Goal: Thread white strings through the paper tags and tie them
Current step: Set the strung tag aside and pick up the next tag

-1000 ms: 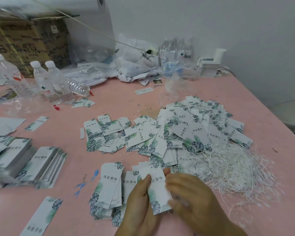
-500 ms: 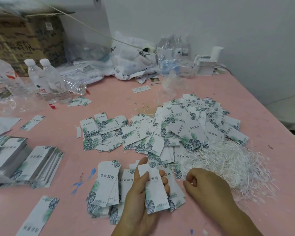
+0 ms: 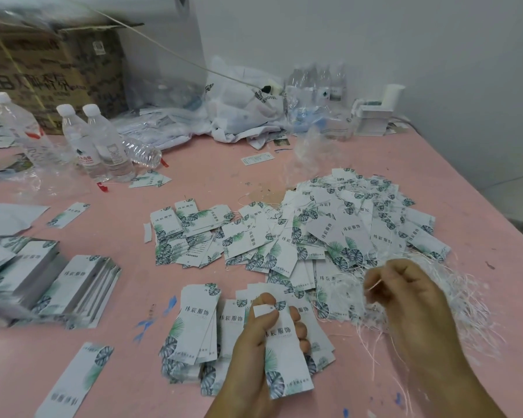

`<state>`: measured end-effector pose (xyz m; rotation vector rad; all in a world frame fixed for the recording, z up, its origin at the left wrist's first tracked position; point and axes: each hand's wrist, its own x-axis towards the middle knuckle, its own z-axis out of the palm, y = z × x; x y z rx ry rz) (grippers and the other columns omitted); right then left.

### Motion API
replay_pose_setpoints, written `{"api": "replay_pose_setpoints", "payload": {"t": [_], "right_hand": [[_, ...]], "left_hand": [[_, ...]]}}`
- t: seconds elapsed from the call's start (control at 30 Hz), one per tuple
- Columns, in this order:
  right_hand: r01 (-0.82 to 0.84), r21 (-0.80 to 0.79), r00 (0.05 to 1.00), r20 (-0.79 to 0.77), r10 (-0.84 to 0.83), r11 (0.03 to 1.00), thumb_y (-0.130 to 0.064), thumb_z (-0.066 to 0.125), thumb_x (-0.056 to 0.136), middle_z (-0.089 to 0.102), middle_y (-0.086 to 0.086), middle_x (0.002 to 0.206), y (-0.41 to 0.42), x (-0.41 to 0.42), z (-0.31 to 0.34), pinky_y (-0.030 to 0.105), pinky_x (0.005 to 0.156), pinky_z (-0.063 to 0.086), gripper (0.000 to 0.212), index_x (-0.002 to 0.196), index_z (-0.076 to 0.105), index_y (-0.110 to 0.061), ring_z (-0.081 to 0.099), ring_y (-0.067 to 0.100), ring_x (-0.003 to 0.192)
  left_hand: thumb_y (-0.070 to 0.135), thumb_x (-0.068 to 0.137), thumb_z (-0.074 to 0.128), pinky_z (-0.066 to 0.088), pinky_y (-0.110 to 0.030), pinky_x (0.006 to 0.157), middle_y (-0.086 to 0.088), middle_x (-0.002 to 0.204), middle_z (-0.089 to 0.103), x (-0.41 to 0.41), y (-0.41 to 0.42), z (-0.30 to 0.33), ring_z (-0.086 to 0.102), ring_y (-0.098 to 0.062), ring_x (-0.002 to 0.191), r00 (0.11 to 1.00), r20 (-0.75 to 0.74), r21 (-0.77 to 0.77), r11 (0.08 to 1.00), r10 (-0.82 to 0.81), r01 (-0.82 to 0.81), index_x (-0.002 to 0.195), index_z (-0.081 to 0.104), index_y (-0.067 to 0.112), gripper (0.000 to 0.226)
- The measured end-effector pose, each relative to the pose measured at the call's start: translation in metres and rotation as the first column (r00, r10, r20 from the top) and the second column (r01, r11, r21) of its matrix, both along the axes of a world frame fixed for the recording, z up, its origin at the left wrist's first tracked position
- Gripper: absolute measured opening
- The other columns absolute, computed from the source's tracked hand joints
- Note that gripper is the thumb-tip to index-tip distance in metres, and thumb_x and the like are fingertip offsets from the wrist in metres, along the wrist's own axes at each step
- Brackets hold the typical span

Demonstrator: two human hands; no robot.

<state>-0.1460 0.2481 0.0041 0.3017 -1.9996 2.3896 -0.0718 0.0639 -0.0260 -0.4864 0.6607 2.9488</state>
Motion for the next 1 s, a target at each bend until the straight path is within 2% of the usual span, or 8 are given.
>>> {"api": "replay_pose_setpoints", "payload": {"t": [0.13, 0.27, 0.4, 0.5, 0.6, 0.77, 0.9, 1.0], "right_hand": [[-0.2, 0.205, 0.978, 0.094, 0.184, 0.958, -0.028, 0.063, 0.087, 0.062, 0.004, 0.066, -0.023, 0.014, -0.019, 0.023, 0.057, 0.048, 0.012, 0.079, 0.064, -0.019, 0.054, 0.015, 0.061], [-0.346, 0.121, 0.929, 0.181, 0.322, 0.931, -0.025, 0.065, 0.087, 0.06, 0.008, 0.06, -0.038, 0.026, -0.026, 0.025, 0.049, 0.047, 0.011, 0.082, 0.067, -0.016, 0.057, 0.02, 0.051], [-0.342, 0.145, 0.936, 0.143, 0.322, 0.928, -0.019, 0.065, 0.09, 0.061, 0.01, 0.057, -0.04, 0.029, -0.023, 0.024, 0.048, 0.047, 0.009, 0.083, 0.069, -0.014, 0.058, 0.019, 0.047], [-0.334, 0.184, 0.941, 0.131, 0.313, 0.925, -0.017, 0.065, 0.089, 0.062, 0.009, 0.057, -0.04, 0.032, -0.022, 0.025, 0.051, 0.049, 0.008, 0.083, 0.07, -0.016, 0.058, 0.018, 0.048], [-0.277, 0.333, 0.96, 0.073, 0.269, 0.901, -0.011, 0.066, 0.09, 0.064, 0.005, 0.057, -0.039, 0.034, -0.024, 0.021, 0.054, 0.05, 0.015, 0.083, 0.071, -0.024, 0.06, 0.013, 0.05], [-0.207, 0.551, 0.955, -0.065, 0.289, 0.808, -0.008, 0.069, 0.087, 0.062, -0.002, 0.058, -0.038, 0.036, -0.023, 0.012, 0.053, 0.045, 0.022, 0.082, 0.07, -0.03, 0.057, 0.002, 0.049], [-0.165, 0.612, 0.946, -0.124, 0.299, 0.773, -0.008, 0.07, 0.086, 0.058, -0.011, 0.056, -0.038, 0.037, -0.023, 0.004, 0.052, 0.039, 0.022, 0.082, 0.069, -0.03, 0.057, -0.003, 0.049], [-0.17, 0.626, 0.941, -0.126, 0.314, 0.761, -0.016, 0.068, 0.085, 0.06, -0.007, 0.057, -0.037, 0.037, -0.023, 0.007, 0.054, 0.041, 0.015, 0.083, 0.069, -0.031, 0.056, -0.002, 0.05]], "left_hand": [[0.0, 0.071, 0.065, 0.05, -0.032, 0.05, -0.021, 0.078, 0.054, -0.002, 0.002, -0.001, 0.054, -0.027, 0.058, 0.993, -0.048, -0.143, 0.984, -0.11, 0.103, 0.088, 0.06, 0.009, 0.021], [0.015, 0.074, 0.069, 0.053, -0.031, 0.048, -0.023, 0.068, 0.057, -0.004, 0.0, -0.001, 0.059, -0.027, 0.053, 0.981, -0.032, -0.319, 0.932, -0.194, 0.174, 0.079, 0.058, 0.007, 0.014], [0.021, 0.078, 0.074, 0.056, -0.033, 0.05, -0.026, 0.068, 0.06, -0.005, -0.004, -0.005, 0.063, -0.028, 0.052, 0.981, -0.006, -0.413, 0.894, -0.196, 0.176, 0.084, 0.059, 0.006, 0.022], [0.03, 0.067, 0.079, 0.056, -0.033, 0.051, -0.026, 0.067, 0.062, -0.004, -0.005, -0.005, 0.062, -0.028, 0.053, 0.978, -0.008, -0.44, 0.88, -0.207, 0.182, 0.082, 0.066, 0.009, 0.028], [0.03, 0.067, 0.086, 0.057, -0.035, 0.054, -0.025, 0.069, 0.062, -0.004, -0.006, -0.009, 0.063, -0.029, 0.055, 0.98, 0.001, -0.492, 0.854, -0.197, 0.172, 0.079, 0.069, 0.017, 0.025], [0.035, 0.07, 0.082, 0.056, -0.038, 0.06, -0.023, 0.076, 0.061, -0.003, -0.008, -0.015, 0.061, -0.028, 0.061, 0.982, -0.015, -0.553, 0.82, -0.189, 0.149, 0.081, 0.064, 0.018, 0.027], [0.033, 0.069, 0.081, 0.057, -0.038, 0.061, -0.022, 0.076, 0.061, -0.003, -0.009, -0.018, 0.062, -0.028, 0.061, 0.983, -0.011, -0.582, 0.801, -0.184, 0.143, 0.082, 0.063, 0.015, 0.029], [0.035, 0.073, 0.078, 0.056, -0.037, 0.061, -0.021, 0.074, 0.062, -0.003, -0.009, -0.018, 0.062, -0.029, 0.06, 0.983, -0.019, -0.597, 0.791, -0.18, 0.133, 0.083, 0.061, 0.014, 0.029]]}}
